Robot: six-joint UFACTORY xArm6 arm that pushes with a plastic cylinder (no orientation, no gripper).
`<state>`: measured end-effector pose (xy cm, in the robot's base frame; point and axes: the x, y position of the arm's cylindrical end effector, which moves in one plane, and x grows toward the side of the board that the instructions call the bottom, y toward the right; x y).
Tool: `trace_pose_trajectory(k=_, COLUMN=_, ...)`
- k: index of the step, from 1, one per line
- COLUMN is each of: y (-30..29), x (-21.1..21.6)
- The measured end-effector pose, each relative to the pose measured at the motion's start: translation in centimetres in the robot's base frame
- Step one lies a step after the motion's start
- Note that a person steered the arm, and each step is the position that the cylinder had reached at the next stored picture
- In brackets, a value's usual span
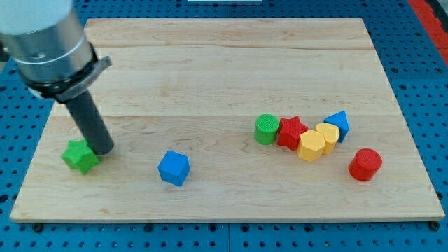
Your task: Push the blue cube closer to the green star
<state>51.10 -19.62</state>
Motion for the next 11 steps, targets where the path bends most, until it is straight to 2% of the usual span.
trace_pose_trajectory(k=2, y=14.4, x=-2.9)
trace_pose_trajectory(k=3, y=20.0, x=0.7)
trace_pose_trajectory(k=4, y=17.8, x=4.1)
trace_pose_trajectory(k=5, y=12.7, x=5.0)
trace_pose_trajectory(k=8, y=6.8, x=1.8)
trace_pose_trajectory(k=11, y=6.3, x=-3.0)
